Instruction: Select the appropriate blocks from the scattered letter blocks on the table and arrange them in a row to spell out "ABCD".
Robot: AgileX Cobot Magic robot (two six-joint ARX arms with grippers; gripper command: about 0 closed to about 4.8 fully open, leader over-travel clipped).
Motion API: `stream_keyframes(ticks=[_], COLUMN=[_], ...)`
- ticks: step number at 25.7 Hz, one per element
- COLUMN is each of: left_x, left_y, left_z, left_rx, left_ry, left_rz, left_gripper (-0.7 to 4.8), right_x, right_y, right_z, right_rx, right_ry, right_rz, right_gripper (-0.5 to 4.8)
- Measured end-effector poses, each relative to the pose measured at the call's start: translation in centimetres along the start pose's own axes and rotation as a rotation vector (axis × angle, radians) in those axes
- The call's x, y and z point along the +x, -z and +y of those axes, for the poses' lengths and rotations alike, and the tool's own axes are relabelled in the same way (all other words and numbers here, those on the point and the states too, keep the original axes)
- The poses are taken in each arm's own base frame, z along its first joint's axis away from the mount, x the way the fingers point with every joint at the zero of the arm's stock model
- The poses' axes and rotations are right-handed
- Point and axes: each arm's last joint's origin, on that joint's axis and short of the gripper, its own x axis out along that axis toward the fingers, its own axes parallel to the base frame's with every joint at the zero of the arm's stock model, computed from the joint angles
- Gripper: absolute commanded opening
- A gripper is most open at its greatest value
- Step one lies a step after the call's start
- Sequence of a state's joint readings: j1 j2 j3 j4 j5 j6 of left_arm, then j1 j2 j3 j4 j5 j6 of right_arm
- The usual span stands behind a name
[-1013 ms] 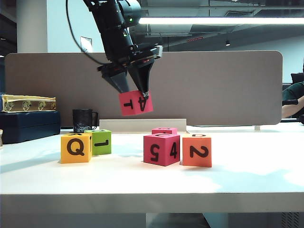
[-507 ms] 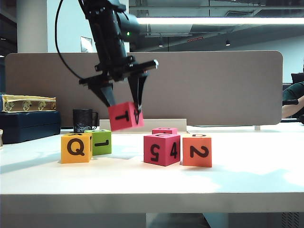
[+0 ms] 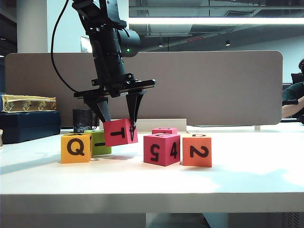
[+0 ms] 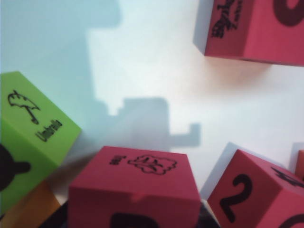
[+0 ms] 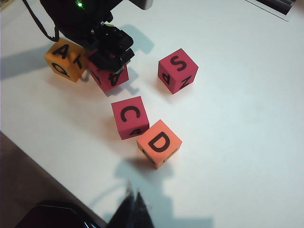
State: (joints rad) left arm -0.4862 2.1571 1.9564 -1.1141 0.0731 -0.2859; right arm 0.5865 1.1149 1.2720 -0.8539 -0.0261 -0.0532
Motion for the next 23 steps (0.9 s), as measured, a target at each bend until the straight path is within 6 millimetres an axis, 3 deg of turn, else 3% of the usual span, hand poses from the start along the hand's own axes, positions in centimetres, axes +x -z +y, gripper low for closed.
stream_keyframes(ticks=[7,17,23], left_x=[1.8,2.1,2.1], left_y=[1.3,1.7,2.0], left_z=[-0.2,-1.0,-0.9], left_rx=[-0.010,0.009,0.010], left_ry=[-0.021,-0.025,-0.027], left_rz=[0.070,0.079,0.107], left_gripper=[2.64,2.85,3.98], right_x=[0.0,0.0,0.0], right_y=[0.0,0.0,0.0], right_z=[0.0,0.0,0.0], right_rx=[0.000,0.000,0.000], right_ry=[0.000,0.000,0.000], right_rz=[0.000,0.000,0.000], right_gripper=[-0.02,-0.01,-0.01])
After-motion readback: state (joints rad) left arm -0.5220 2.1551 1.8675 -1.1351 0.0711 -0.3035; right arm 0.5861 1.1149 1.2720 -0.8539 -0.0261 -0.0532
